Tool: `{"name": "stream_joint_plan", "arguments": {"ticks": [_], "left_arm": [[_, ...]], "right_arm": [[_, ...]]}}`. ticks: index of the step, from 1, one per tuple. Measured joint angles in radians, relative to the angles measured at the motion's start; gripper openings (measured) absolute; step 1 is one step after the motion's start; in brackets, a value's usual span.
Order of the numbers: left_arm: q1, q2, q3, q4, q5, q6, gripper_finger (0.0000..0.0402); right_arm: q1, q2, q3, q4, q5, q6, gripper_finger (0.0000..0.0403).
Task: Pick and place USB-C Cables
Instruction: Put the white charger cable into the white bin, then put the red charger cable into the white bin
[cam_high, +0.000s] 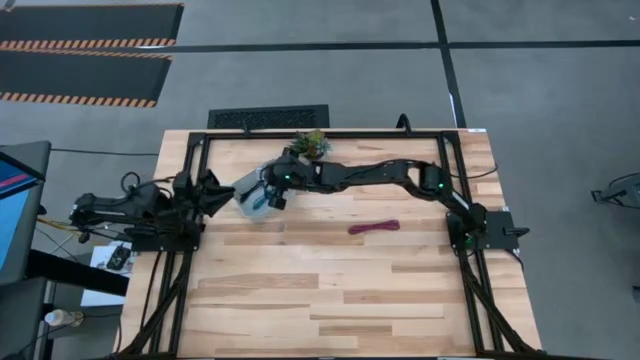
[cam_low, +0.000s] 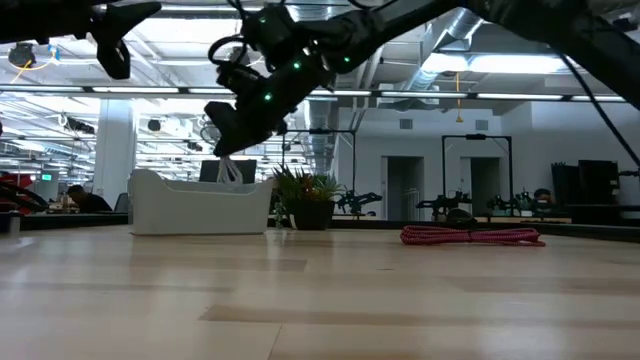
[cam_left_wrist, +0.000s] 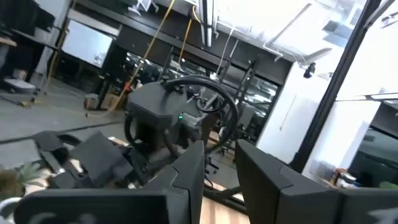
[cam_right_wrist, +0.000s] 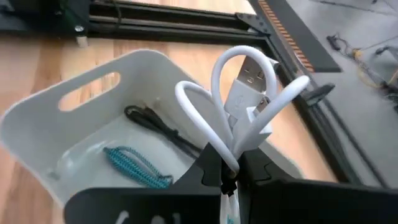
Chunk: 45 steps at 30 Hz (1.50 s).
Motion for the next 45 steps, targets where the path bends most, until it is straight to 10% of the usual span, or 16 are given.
{"name": "stream_joint_plan", "arguments": {"ticks": [23, 45], "left_arm": [[0.0, -0.02, -0.001, -0.005, -0.022, 0.011, 0.0075], [0.0, -0.02, -0.001, -0.006, -0.075, 0.009, 0.0075]], "right_arm": [[0.065, 0.248, 0.285, -0.223, 0.125, -0.334, 0.0024], [0.05, 0.215, 0.281, -0.221, 0.059, -0.287, 0.0215]]}}
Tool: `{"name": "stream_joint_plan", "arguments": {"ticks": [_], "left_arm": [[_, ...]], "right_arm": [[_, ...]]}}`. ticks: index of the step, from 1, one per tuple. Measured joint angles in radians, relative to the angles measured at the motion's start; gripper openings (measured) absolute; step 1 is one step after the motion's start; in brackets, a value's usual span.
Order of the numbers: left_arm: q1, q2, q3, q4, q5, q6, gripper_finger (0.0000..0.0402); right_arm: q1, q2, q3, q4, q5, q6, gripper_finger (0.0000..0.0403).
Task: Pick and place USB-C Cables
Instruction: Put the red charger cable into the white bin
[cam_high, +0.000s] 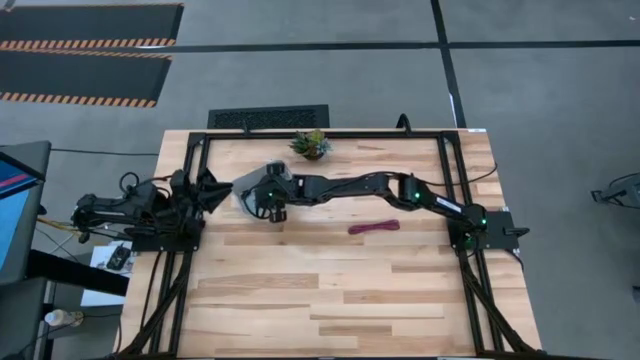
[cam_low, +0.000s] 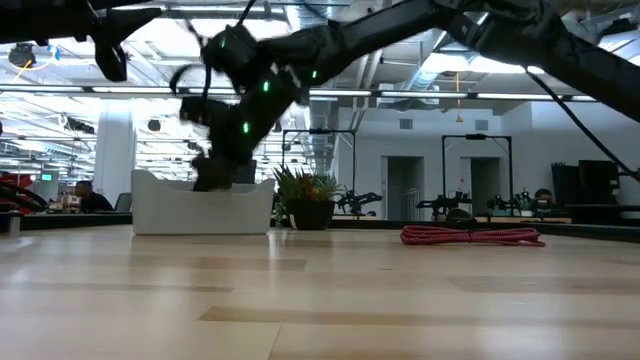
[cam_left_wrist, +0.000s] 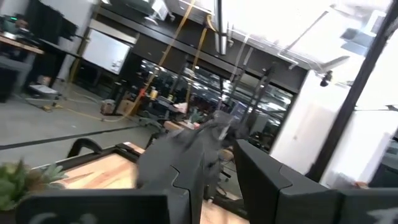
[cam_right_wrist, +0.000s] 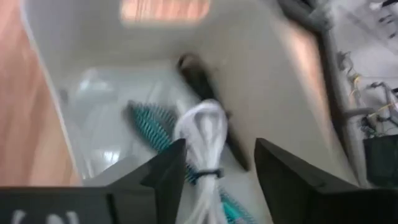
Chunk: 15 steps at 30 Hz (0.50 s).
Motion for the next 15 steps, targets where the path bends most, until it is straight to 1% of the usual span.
{"name": "stream_joint_plan", "arguments": {"ticks": [3, 6, 9, 11, 15], "left_arm": [[0.0, 0.0, 0.0, -0.001, -0.037, 0.005, 0.0075], [0.0, 0.0, 0.0, 0.001, -0.081, 0.009, 0.0079], [0.0, 0.0, 0.0, 0.005, -0.124, 0.014, 0.0091], [0.0, 0.001, 0.0, 0.005, -0.129, 0.028, 0.0103], [0.0, 0.003, 0.0, 0.005, -0.133, 0.033, 0.0136]], "right_arm": [[0.0, -0.074, 0.0, -0.006, 0.0, 0.008, 0.0243], [0.001, -0.163, 0.003, -0.037, 0.001, 0.011, 0.0258], [0.002, -0.257, 0.002, -0.106, 0.002, 0.01, 0.026], [0.004, -0.334, 0.001, -0.155, 0.006, 0.011, 0.026], [0.015, -0.513, 0.002, -0.317, 0.012, 0.037, 0.026]]}}
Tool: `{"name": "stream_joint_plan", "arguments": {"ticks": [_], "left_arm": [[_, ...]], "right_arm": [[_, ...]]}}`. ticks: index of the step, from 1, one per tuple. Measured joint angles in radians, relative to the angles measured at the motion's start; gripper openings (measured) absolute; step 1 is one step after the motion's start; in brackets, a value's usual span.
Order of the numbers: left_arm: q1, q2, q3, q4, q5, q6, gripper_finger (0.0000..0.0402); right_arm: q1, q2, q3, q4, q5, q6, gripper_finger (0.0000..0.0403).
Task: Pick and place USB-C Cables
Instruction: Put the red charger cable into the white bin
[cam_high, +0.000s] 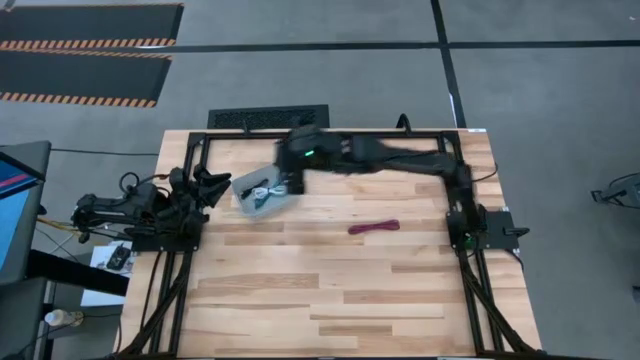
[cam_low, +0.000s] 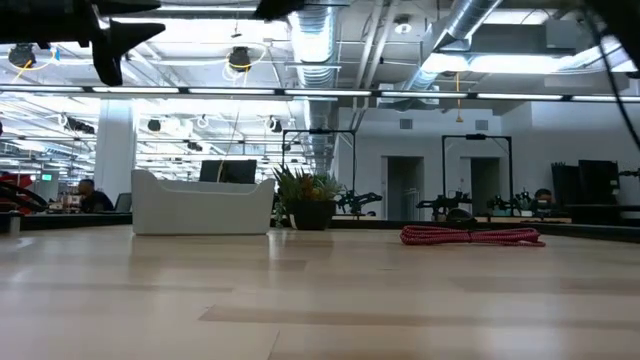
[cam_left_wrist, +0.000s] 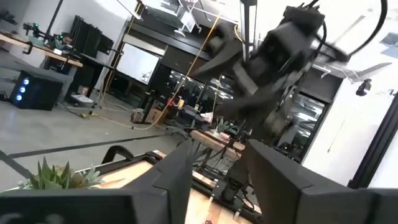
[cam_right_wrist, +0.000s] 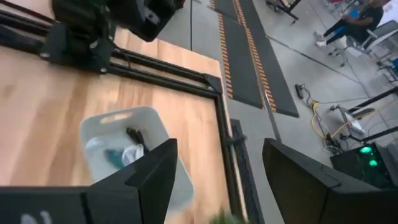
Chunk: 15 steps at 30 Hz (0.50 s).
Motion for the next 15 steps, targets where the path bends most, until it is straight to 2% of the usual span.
{"name": "stream_joint_plan", "arguments": {"ticks": [8, 15], "left_arm": [[0.0, 0.038, 0.0, 0.008, 0.051, -0.037, 0.0208], [0.0, 0.213, 0.0, 0.092, 0.103, -0.102, 0.0224]], "right_arm": [[0.037, -0.323, 0.0, -0.266, 0.0, 0.147, 0.026], [0.092, -0.517, 0.0, -0.492, 0.0, 0.323, 0.026]]}}
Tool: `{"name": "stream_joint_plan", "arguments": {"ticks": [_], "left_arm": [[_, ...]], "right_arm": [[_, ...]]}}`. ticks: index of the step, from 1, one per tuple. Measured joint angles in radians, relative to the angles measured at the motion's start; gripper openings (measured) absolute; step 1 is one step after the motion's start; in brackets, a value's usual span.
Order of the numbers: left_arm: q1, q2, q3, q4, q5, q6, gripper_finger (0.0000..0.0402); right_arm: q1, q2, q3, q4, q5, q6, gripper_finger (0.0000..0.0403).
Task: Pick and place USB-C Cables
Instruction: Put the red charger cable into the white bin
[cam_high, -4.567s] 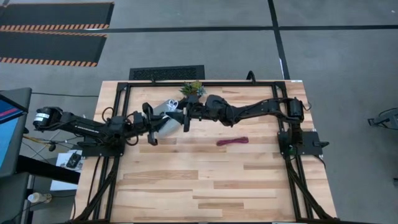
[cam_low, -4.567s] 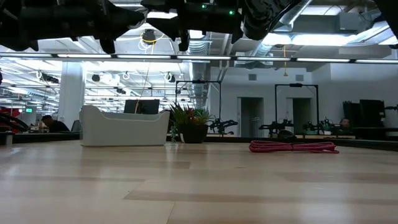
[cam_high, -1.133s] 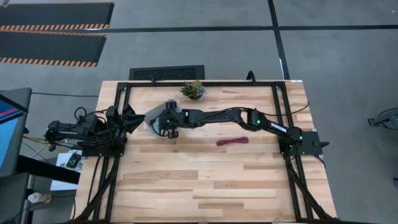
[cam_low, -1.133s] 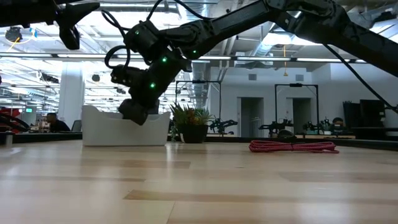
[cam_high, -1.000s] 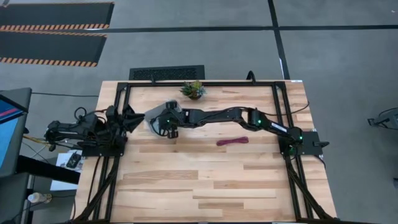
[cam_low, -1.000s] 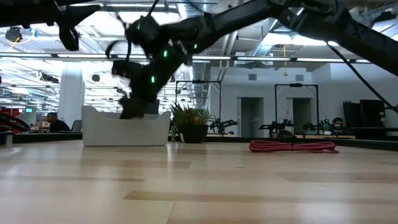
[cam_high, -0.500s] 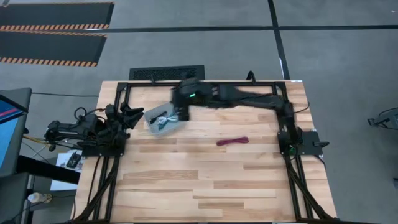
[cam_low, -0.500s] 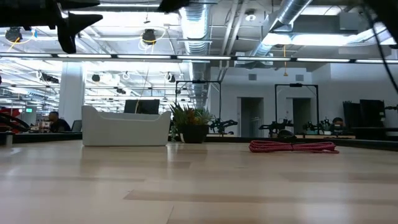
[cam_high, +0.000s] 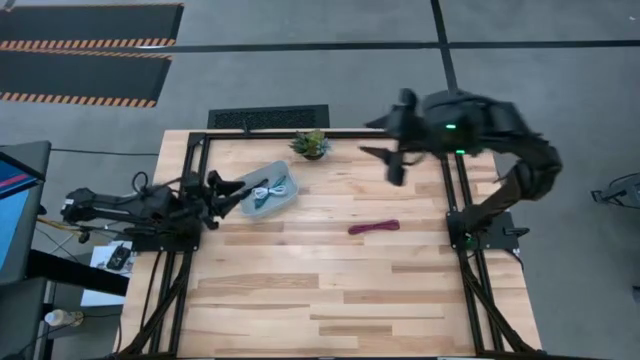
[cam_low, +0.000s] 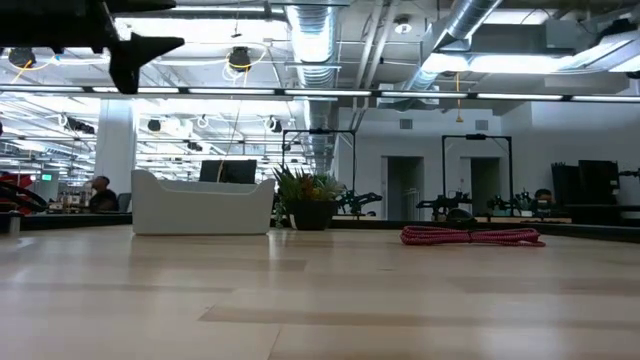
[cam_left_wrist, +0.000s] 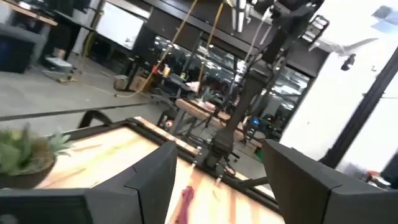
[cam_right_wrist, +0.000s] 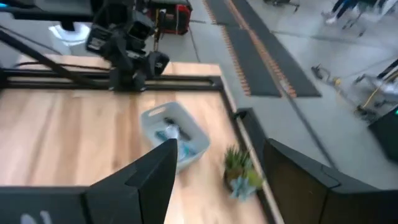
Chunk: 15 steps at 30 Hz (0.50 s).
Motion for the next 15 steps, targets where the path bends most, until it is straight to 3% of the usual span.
{"name": "stream_joint_plan", "arguments": {"ticks": [7, 15], "left_arm": [[0.0, 0.224, 0.004, 0.281, 0.023, 0.033, 0.0224], [0.0, 0.441, 0.144, 0.285, 0.033, 0.063, 0.0224]], "right_arm": [[0.108, -0.097, -0.001, -0.211, 0.03, 0.193, 0.026], [0.272, -0.134, -0.036, -0.342, 0.176, 0.331, 0.026]]}}
